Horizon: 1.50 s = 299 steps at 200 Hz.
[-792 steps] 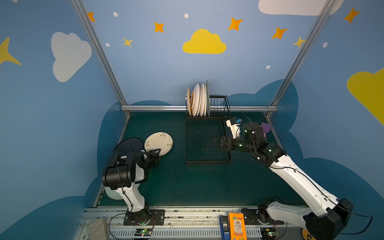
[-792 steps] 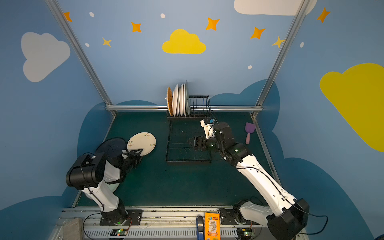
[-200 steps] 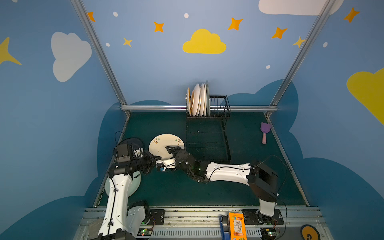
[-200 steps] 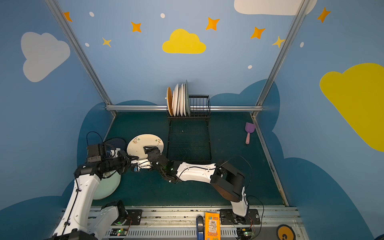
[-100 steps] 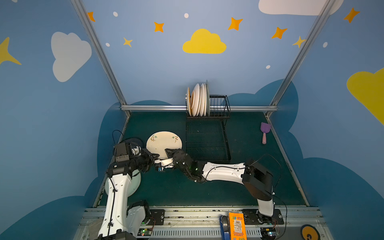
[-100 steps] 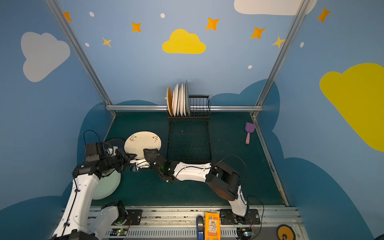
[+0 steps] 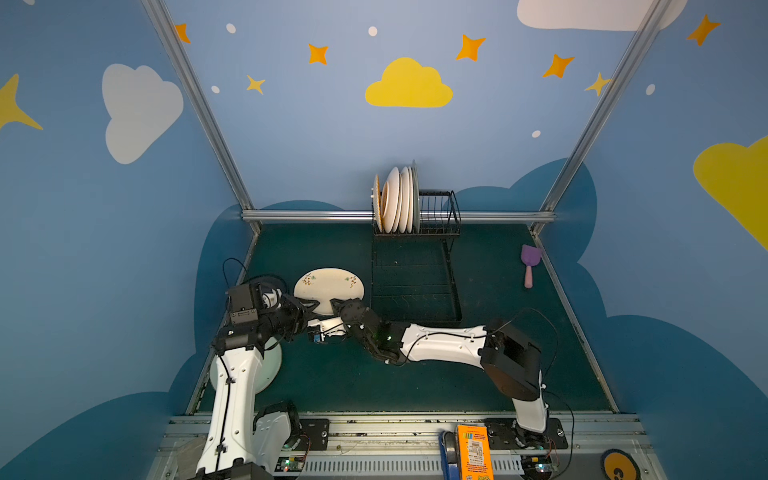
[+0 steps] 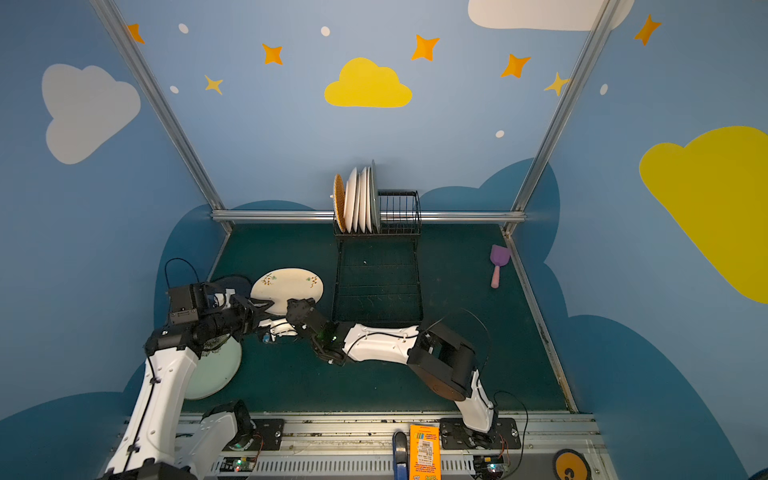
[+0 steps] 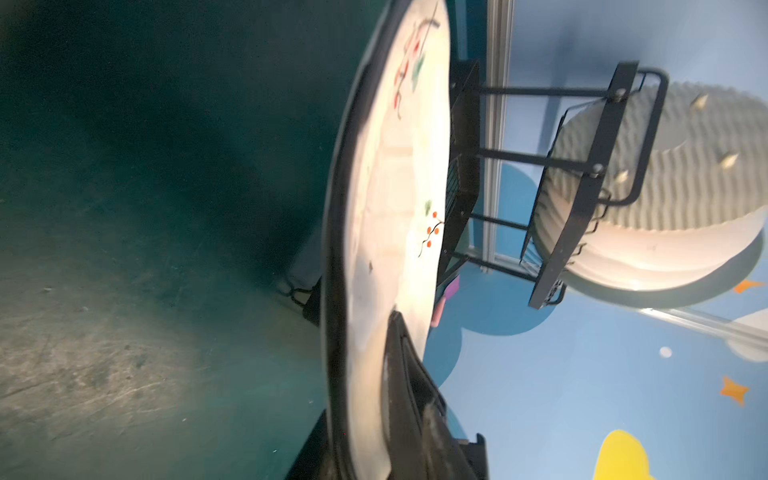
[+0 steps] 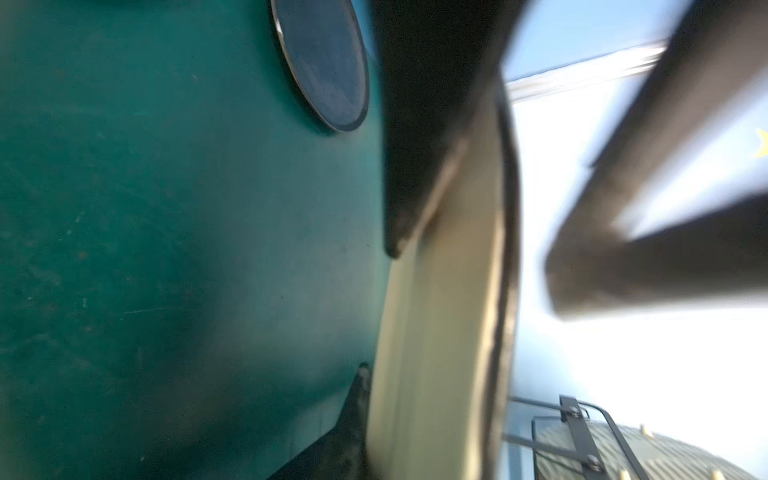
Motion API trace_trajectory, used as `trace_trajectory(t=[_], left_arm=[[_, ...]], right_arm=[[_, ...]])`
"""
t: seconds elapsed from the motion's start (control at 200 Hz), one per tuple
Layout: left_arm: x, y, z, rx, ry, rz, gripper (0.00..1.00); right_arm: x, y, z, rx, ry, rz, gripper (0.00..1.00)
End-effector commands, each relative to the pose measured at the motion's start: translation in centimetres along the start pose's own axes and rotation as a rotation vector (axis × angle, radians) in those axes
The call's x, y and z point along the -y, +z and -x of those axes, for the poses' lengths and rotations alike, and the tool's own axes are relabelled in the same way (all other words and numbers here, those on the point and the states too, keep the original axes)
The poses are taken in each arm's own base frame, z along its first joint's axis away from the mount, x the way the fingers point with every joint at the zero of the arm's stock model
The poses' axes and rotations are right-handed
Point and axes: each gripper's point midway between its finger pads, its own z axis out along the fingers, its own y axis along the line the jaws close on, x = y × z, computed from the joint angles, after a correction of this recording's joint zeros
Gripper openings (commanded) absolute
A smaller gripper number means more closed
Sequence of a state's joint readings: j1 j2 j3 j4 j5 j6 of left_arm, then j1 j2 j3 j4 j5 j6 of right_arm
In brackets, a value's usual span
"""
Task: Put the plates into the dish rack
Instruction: 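Lift the berry plate with right gripper toward the rack while left gripper withdraws, then lower the berry plate into the rack slot beside the pale green plate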
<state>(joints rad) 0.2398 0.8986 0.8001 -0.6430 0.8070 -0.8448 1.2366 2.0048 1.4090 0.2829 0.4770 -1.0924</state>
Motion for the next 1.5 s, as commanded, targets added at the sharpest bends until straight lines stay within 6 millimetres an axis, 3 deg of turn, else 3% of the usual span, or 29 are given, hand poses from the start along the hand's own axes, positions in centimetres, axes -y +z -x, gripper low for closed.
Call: trace_trajectory(t=[0.0, 0.1, 0.205, 0.355, 0.476, 0.696, 0.866, 1.131, 1.297, 1.492], left_arm=[[1.8, -1.1, -0.8, -0.011, 0.049, -0.078, 0.61], [2.9, -2.7, -0.4, 0.049, 0.080, -0.103, 0.84], [4.4, -4.1, -0.2, 0.104, 0.118, -0.142, 0.99], [5.9, -5.6, -0.2, 0.171, 0.184, -0.187, 1.00], [6.1, -6.2, -0.4, 0.190, 0.240, -0.188, 1.00], [6.2, -7.2, -0.8, 0.252, 0.377, -0.172, 1.00], [6.8, -7.3, -1.1, 0.261, 0.455, -0.217, 1.00], [10.6, -7.7, -2.8, 0.214, 0.562, -0.436, 1.00], [12.2, -7.1, -4.0, 0.185, 0.634, -0.513, 1.00], [13.1, -4.2, -6.3, 0.145, 0.822, -0.480, 1.00]], right_arm=[[5.0, -0.1, 0.0, -0.027, 0.144, -0.103, 0.00], [5.9, 0.3, -1.2, -0.085, 0.200, -0.099, 0.00], [6.8, 0.3, -2.3, -0.128, 0.276, -0.080, 0.00], [9.3, -0.5, -3.3, -0.160, 0.424, -0.058, 0.00], [11.8, -2.5, -3.1, -0.125, 0.563, -0.041, 0.00], [16.3, -7.2, -3.4, -0.082, 0.879, 0.048, 0.00], [20.8, -13.0, -2.4, 0.083, 1.061, 0.065, 0.00], [28.2, -21.9, -3.7, 0.247, 1.276, 0.062, 0.00], [32.8, -25.6, -7.1, 0.305, 1.401, -0.057, 0.00], [36.5, -26.4, -13.9, 0.267, 1.577, -0.202, 0.00]])
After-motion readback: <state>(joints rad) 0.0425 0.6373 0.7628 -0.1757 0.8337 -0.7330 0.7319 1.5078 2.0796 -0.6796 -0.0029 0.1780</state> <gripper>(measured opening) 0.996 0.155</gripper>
